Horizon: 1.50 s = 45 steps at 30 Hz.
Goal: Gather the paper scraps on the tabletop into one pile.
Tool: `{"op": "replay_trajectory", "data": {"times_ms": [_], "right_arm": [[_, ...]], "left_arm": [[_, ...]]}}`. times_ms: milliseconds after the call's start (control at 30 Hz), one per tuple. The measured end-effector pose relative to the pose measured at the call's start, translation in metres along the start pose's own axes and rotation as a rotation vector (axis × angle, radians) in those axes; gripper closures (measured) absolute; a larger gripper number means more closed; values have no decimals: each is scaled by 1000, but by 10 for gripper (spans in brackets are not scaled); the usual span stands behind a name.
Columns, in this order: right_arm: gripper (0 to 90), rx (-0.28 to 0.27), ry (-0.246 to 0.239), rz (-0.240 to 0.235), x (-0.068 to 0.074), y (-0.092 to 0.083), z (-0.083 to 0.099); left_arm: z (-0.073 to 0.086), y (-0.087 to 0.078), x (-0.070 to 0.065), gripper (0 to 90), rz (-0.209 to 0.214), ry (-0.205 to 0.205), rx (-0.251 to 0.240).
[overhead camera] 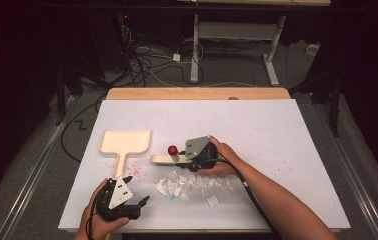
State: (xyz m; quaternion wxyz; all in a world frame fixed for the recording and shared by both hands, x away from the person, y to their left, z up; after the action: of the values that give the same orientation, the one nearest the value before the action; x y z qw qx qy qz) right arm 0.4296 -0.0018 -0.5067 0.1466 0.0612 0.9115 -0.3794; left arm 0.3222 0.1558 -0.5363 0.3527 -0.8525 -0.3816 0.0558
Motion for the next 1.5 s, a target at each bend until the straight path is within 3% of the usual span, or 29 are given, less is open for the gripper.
{"op": "replay_trajectory", "data": {"times_ms": [267, 400, 500, 633, 667, 833, 900, 933, 967, 1000, 1133, 1200, 1233, 1267, 1367, 1400, 1467, 1500], "right_arm": [[671, -26, -52, -68, 28, -30, 8], [676, -42, -52, -55, 32, -45, 9], [676, -68, -39, -7, 26, -55, 6], [676, -126, 13, 21, 16, -67, 4], [676, -157, 47, 61, 9, -76, 4], [676, -150, 162, 183, -9, -101, 9], [676, -143, 185, 197, -11, -107, 11], [676, -112, 232, 252, -14, -118, 16], [676, -112, 232, 252, -14, -118, 16], [676, -70, 268, 305, -16, -130, 23], [676, 18, 340, 409, -19, -154, 46], [676, 35, 359, 428, -19, -158, 53], [677, 62, 406, 449, -18, -163, 66], [677, 83, 423, 470, -18, -164, 73], [677, 130, 438, 494, -17, -165, 87], [676, 174, 458, 527, -16, -165, 98], [677, 185, 464, 528, -16, -164, 102], [676, 207, 497, 556, -16, -160, 111]], "left_arm": [[0, 2, -3, 182, 9, 14, 11], [0, 2, -3, 181, 11, 18, 15], [0, 3, -4, 182, 15, 20, 17], [0, 3, -4, 181, 17, 18, 17], [0, 3, -4, 182, 18, 15, 15], [0, 2, -3, 182, 14, 15, 16], [0, 2, -3, 182, 12, 14, 17], [0, 2, -3, 182, 10, 14, 18], [0, 2, -3, 182, 10, 14, 18], [0, 2, -3, 182, 8, 12, 14], [-1, 2, -3, 182, 7, 13, 13], [-1, 2, -3, 182, 8, 14, 15], [-1, 2, -4, 182, 8, 15, 15], [-1, 2, -4, 182, 8, 17, 16], [-2, 2, -4, 181, 10, 18, 13], [-3, 3, -3, 182, 6, 27, 8], [-3, 3, -4, 182, 11, 26, 14], [-3, 3, -5, 182, 11, 28, 15]]}}
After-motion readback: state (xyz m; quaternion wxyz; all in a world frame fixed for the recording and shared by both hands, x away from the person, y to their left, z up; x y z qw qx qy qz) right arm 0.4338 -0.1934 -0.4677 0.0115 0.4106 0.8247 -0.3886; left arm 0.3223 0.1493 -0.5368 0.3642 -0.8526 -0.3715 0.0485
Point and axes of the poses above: each handheld gripper's, and its own axes: y roughly forward along the jaws, z roughly out of its underside, x roughly to its left, the point moved 10 cm from there along y, roughly forward along the jaws, and after that the axes turned 1 degree about z, right-handed, at the moved point
